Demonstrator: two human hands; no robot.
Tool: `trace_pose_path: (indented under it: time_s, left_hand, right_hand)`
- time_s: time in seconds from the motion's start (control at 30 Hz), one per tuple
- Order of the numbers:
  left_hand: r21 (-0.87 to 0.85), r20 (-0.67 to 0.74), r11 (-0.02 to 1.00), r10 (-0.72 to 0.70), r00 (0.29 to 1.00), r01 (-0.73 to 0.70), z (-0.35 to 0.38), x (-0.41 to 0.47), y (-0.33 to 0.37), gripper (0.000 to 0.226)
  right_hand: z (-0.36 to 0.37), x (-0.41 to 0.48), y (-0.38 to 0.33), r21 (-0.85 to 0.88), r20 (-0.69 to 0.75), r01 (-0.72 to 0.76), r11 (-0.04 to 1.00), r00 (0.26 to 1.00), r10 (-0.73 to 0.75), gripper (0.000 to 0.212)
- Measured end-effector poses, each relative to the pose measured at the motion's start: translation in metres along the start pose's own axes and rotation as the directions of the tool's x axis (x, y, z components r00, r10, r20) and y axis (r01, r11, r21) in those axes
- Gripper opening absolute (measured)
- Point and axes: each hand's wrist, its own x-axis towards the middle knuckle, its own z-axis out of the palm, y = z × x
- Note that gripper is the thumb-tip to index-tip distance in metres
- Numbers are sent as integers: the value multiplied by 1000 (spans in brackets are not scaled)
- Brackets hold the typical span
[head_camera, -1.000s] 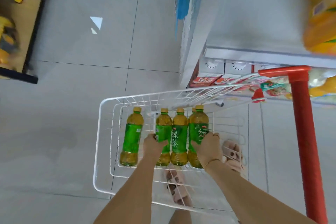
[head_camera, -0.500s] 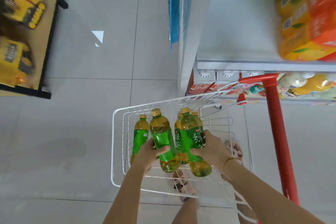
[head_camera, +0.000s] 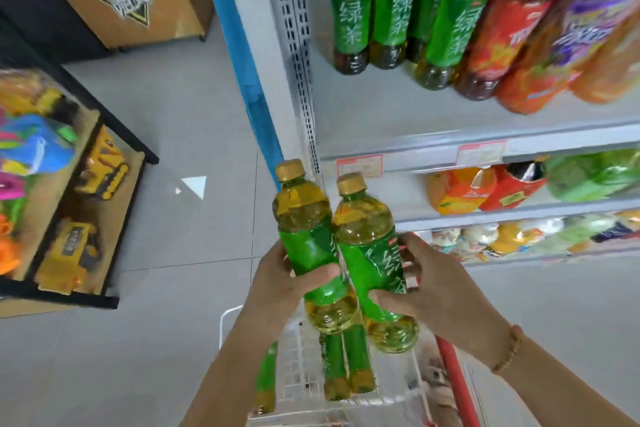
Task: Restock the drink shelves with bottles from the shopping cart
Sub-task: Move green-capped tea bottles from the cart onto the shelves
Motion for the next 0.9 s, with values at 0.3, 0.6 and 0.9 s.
trace_pose_path:
  time_s: [0.3, 0.6, 0.9]
  left_hand:
    - [147, 53, 953, 260, 964, -265, 48, 78, 127, 60]
    - [-105, 120, 968, 239, 963, -228, 69, 160, 156, 42]
    - [-163, 133, 937, 331, 934, -309, 55, 205, 131, 52]
  right_hand:
    - [-114, 40, -48, -168, -406, 33, 985, 908, -100, 44]
    - [-139, 132, -64, -199, -508, 17, 980, 853, -118, 38]
    - [-120, 180, -51, -251, -662, 168, 953, 688, -296, 60]
